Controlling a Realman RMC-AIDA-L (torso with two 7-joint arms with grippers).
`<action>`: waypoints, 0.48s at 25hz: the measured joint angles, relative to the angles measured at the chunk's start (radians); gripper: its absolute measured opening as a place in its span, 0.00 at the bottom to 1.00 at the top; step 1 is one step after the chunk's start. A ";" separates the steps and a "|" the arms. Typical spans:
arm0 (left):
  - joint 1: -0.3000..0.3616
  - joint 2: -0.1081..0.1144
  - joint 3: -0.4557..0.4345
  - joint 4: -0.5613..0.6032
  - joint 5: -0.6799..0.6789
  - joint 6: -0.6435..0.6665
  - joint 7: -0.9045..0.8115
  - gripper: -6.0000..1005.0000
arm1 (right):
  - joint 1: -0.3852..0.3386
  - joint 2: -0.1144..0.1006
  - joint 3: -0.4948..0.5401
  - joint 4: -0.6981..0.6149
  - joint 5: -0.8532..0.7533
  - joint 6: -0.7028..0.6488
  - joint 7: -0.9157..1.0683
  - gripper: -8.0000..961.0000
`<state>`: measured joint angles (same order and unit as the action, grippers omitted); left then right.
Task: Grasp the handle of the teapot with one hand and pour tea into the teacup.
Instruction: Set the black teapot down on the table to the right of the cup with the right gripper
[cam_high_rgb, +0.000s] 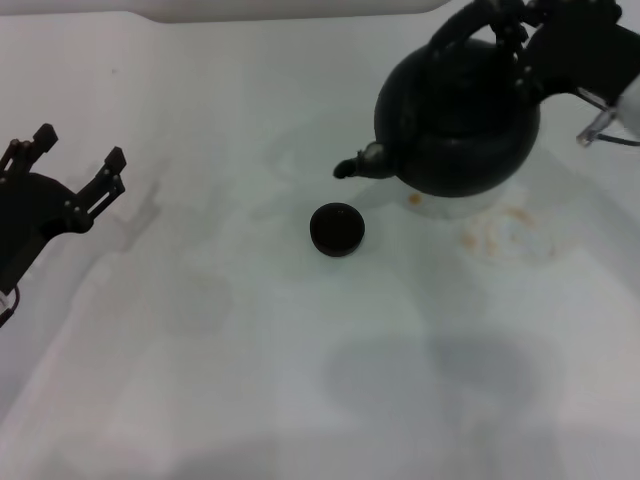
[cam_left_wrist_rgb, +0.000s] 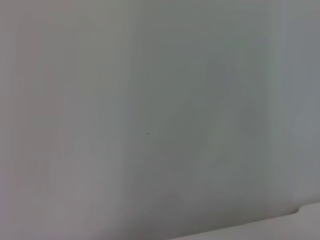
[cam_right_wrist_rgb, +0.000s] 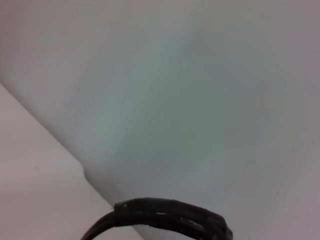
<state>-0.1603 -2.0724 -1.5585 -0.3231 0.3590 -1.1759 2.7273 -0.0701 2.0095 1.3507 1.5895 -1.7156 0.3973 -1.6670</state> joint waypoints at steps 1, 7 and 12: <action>-0.001 0.000 0.000 0.000 0.000 0.000 0.000 0.87 | 0.004 0.000 0.026 -0.007 0.016 0.039 0.002 0.11; -0.009 0.000 0.004 0.002 0.000 0.003 0.001 0.87 | 0.032 0.001 0.188 -0.069 0.103 0.261 -0.008 0.11; -0.012 0.000 0.007 0.003 0.000 0.003 0.003 0.87 | 0.071 0.000 0.314 -0.170 0.194 0.410 -0.037 0.11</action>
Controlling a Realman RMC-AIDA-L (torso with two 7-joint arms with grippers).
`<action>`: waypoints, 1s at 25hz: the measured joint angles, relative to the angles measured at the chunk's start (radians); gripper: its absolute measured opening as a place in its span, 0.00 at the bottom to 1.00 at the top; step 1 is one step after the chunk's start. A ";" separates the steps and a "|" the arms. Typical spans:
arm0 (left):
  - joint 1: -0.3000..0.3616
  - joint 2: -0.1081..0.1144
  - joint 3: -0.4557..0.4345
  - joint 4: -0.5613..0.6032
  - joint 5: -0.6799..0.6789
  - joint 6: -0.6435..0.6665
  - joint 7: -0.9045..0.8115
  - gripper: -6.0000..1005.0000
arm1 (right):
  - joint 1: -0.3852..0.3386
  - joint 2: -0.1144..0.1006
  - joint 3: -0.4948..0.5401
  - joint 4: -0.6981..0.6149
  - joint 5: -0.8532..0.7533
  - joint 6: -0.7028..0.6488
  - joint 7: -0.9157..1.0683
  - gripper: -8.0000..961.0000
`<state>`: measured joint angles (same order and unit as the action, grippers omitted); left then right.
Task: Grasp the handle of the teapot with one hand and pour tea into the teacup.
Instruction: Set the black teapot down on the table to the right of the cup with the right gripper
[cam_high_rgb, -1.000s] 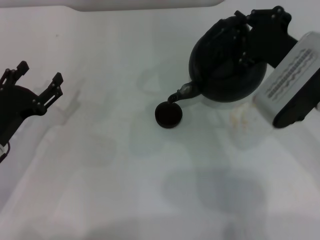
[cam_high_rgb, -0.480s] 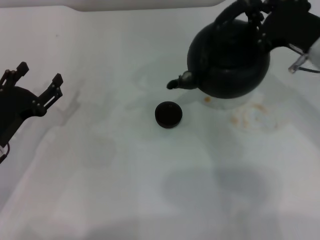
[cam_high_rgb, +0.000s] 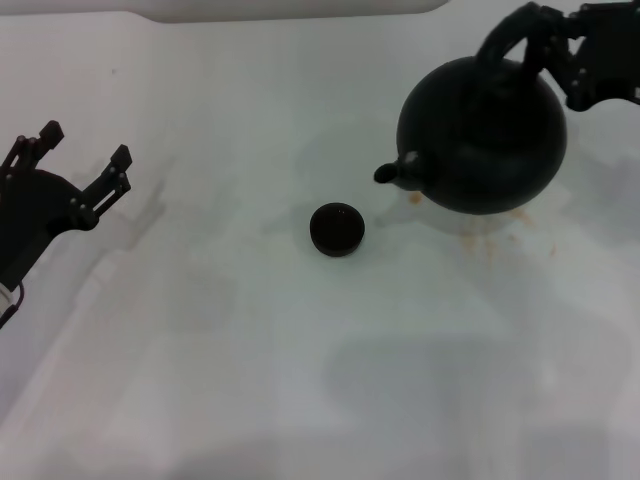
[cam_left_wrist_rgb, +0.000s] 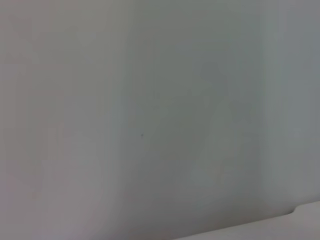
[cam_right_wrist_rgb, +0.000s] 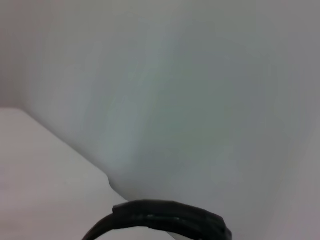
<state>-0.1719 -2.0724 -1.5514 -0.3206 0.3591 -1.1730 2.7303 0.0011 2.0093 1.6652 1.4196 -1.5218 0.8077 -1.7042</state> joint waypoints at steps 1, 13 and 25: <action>0.000 0.000 0.001 0.000 0.000 -0.001 0.000 0.87 | 0.008 0.001 0.023 -0.022 0.015 0.026 -0.010 0.11; 0.000 -0.001 0.004 -0.004 0.000 -0.007 0.001 0.87 | 0.106 -0.002 0.200 -0.294 0.110 0.234 -0.130 0.11; -0.011 -0.002 0.005 -0.005 0.000 -0.007 0.002 0.87 | 0.139 -0.006 0.251 -0.427 0.109 0.256 -0.215 0.11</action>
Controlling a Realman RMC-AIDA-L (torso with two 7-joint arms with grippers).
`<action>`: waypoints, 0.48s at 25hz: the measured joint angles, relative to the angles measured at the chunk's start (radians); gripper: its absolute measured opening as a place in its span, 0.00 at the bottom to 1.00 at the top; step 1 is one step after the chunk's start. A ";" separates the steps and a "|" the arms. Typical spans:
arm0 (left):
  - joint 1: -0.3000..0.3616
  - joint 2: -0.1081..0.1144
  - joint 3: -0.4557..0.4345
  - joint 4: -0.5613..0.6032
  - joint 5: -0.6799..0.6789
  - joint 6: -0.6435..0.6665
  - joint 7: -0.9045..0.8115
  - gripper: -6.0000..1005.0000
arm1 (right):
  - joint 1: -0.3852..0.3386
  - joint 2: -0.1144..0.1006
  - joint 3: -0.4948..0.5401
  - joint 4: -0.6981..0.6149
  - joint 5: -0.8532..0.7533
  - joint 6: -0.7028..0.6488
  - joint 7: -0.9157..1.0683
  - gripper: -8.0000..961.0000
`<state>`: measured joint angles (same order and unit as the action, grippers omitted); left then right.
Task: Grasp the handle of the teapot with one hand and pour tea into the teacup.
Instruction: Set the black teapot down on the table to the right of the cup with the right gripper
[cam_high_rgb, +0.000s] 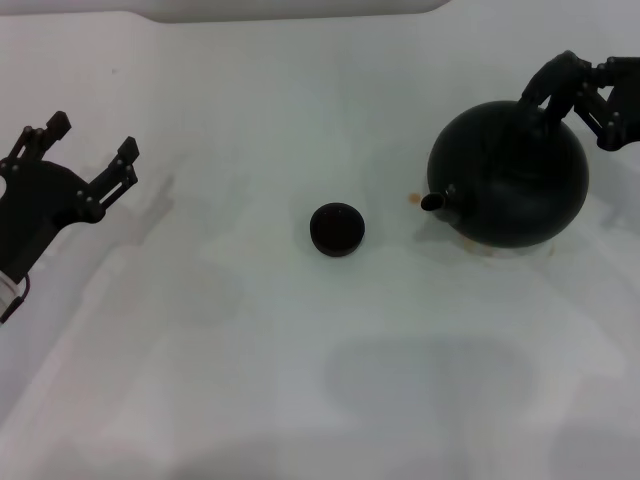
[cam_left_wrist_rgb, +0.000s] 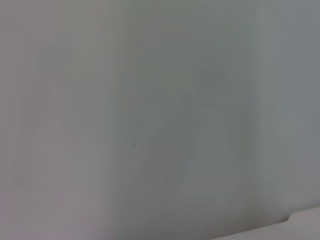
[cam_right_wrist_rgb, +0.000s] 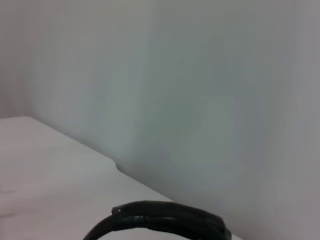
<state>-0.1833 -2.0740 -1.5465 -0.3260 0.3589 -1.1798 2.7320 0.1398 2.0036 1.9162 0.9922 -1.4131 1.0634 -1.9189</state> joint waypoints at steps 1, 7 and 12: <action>0.000 0.000 0.000 0.000 0.000 0.000 0.000 0.87 | 0.004 -0.001 0.003 -0.010 -0.001 0.000 -0.003 0.11; -0.001 0.000 0.000 0.001 0.000 0.002 0.000 0.87 | 0.015 -0.010 0.004 -0.053 0.000 0.005 -0.056 0.11; -0.001 0.000 0.000 0.000 0.001 0.004 0.000 0.87 | 0.019 -0.015 0.005 -0.068 0.000 0.022 -0.095 0.11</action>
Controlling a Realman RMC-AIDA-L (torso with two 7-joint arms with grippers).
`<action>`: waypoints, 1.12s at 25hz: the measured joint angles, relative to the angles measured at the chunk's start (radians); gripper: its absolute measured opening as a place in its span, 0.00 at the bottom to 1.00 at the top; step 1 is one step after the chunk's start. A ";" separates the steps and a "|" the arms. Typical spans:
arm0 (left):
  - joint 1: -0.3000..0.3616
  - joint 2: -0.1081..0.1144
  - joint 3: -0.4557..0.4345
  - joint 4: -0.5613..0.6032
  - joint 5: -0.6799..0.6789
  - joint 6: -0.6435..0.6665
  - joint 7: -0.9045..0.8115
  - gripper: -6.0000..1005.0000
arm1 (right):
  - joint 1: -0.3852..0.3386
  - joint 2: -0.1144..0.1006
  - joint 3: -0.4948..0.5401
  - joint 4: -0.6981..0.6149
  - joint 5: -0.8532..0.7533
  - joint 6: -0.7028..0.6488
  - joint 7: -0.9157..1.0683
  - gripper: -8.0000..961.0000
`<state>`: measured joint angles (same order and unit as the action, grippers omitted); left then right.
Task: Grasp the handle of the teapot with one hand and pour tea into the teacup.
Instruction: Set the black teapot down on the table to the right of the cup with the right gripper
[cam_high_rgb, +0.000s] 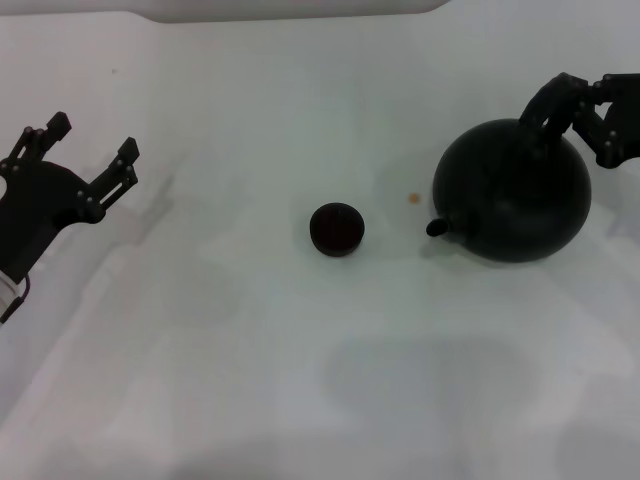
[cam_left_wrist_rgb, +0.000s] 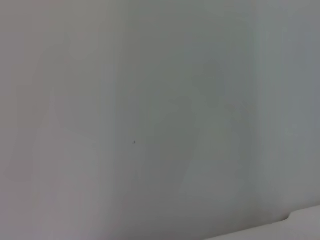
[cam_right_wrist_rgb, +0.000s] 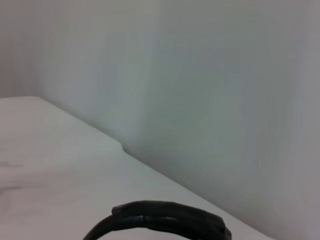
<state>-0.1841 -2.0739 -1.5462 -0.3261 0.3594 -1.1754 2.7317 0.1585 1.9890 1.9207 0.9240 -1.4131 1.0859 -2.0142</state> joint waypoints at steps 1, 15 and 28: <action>0.000 0.000 0.000 0.000 0.000 0.000 0.000 0.87 | -0.001 0.000 0.000 -0.001 0.000 0.009 -0.015 0.11; -0.005 0.000 0.000 -0.002 0.001 0.004 -0.001 0.87 | 0.008 0.003 0.011 -0.041 0.000 0.032 -0.085 0.11; -0.013 0.000 0.000 -0.001 0.001 0.003 -0.003 0.87 | 0.022 0.004 0.011 -0.056 -0.004 0.015 -0.087 0.15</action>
<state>-0.1967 -2.0739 -1.5462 -0.3270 0.3605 -1.1719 2.7289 0.1808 1.9928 1.9312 0.8684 -1.4175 1.1013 -2.1013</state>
